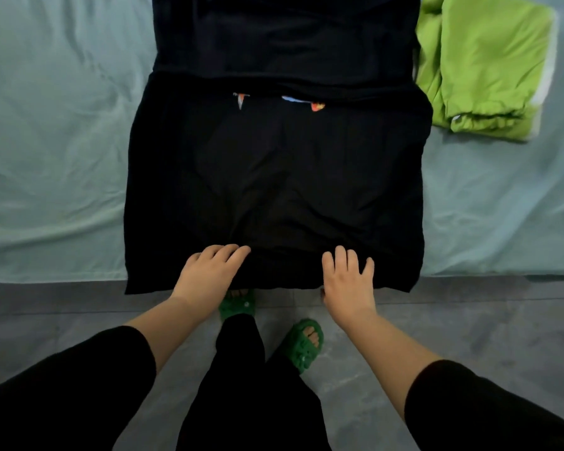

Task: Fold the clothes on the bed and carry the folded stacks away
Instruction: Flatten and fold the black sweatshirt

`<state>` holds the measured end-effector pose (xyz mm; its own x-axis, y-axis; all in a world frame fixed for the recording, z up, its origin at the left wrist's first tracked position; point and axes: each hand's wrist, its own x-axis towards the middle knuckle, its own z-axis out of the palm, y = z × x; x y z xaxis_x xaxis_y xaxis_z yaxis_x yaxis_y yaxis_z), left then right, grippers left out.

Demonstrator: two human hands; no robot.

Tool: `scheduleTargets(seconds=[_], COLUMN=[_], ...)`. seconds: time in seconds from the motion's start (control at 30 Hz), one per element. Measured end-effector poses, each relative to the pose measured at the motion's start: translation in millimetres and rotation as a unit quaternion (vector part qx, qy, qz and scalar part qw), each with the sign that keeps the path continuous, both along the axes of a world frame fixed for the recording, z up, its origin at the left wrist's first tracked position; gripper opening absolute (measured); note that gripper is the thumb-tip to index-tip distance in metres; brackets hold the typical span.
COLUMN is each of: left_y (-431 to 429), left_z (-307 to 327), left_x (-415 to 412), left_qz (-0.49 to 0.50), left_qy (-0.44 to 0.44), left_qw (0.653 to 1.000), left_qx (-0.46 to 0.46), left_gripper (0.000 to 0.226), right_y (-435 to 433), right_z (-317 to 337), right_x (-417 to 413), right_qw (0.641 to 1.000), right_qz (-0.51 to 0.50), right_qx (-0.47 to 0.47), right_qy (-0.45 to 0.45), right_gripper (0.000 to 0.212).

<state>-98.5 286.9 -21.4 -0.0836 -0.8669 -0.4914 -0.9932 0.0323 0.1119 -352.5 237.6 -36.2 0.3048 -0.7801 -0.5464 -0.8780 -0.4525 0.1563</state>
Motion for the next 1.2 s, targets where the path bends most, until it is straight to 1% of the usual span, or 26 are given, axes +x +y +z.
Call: scheduleTargets(seconds=[0.07, 0.13, 0.17, 0.23, 0.3, 0.37, 0.43, 0.53, 0.63, 0.7, 0.77, 0.83, 0.9, 0.97, 1.03, 1.07, 1.17, 1.2], left_y=[-2, -2, 0, 3, 5, 4, 3, 3, 3, 9, 15, 20, 22, 24, 22, 19, 12, 13], left_z=[-3, -3, -2, 0, 0, 0, 3, 7, 19, 32, 47, 57, 59, 57, 55, 56, 65, 67], left_x=[-4, -11, -15, -24, -30, -30, -28, -10, 22, 35, 35, 32, 37, 51, 67, 72, 77, 79], left_qz=[0.02, 0.023, 0.024, 0.019, 0.027, 0.049, 0.05, 0.035, 0.064, 0.059, 0.044, 0.027, 0.019, 0.055, 0.091, 0.097, 0.083, 0.078], left_qy=[-0.002, -0.015, -0.024, -0.049, -0.062, -0.054, -0.05, -0.031, -0.017, -0.011, -0.002, 0.003, -0.011, -0.032, -0.056, -0.065, -0.059, -0.054], left_qw=[1.0, 1.0, 0.999, 0.999, 0.998, 0.997, 0.997, 0.999, 0.997, 0.998, 0.998, 0.998, 0.998, 0.996, 0.992, 0.991, 0.992, 0.993], left_qx=[-0.006, -0.005, -0.006, -0.009, -0.008, -0.012, -0.017, -0.024, -0.025, -0.025, -0.043, -0.054, -0.06, -0.061, -0.066, -0.066, -0.069, -0.066], left_gripper=[0.06, 0.054, 0.056, 0.069, 0.07, 0.065, 0.061, 0.067, 0.059, 0.051, 0.048, 0.05, 0.052, 0.046, 0.04, 0.038, 0.031, 0.029], right_y=[1, 3, 3, 0, -6, -14, -19, -27, -32, -30, -25, -21, -22, -26, -33, -39, -55, -57], right_z=[-1, 2, 4, 8, 13, 17, 19, 21, 31, 46, 60, 68, 67, 61, 55, 55, 56, 56], right_x=[5, 3, 0, -11, -22, -31, -36, -45, -54, -57, -58, -64, -76, -91, -100, -100, -102, -106], right_qw=[0.999, 0.996, 0.994, 0.991, 0.987, 0.986, 0.989, 0.993, 0.992, 0.988, 0.983, 0.982, 0.982, 0.982, 0.983, 0.981, 0.974, 0.977], right_qz=[-0.017, -0.031, -0.033, -0.031, -0.017, -0.003, 0.003, -0.007, 0.0, 0.025, 0.042, 0.023, -0.035, -0.078, -0.076, -0.074, -0.051, -0.039], right_qx=[-0.034, -0.059, -0.061, -0.052, -0.035, -0.033, -0.028, -0.022, -0.039, -0.065, -0.09, -0.089, -0.067, -0.058, -0.055, -0.061, -0.115, -0.103], right_qy=[-0.017, -0.058, -0.079, -0.118, -0.154, -0.164, -0.145, -0.119, -0.119, -0.135, -0.156, -0.166, -0.171, -0.162, -0.16, -0.168, -0.189, -0.182], right_gripper=[0.057, 0.042, 0.036, 0.031, 0.031, 0.033, 0.034, 0.034, 0.026, 0.022, 0.025, 0.031, 0.033, 0.036, 0.041, 0.04, 0.031, 0.031])
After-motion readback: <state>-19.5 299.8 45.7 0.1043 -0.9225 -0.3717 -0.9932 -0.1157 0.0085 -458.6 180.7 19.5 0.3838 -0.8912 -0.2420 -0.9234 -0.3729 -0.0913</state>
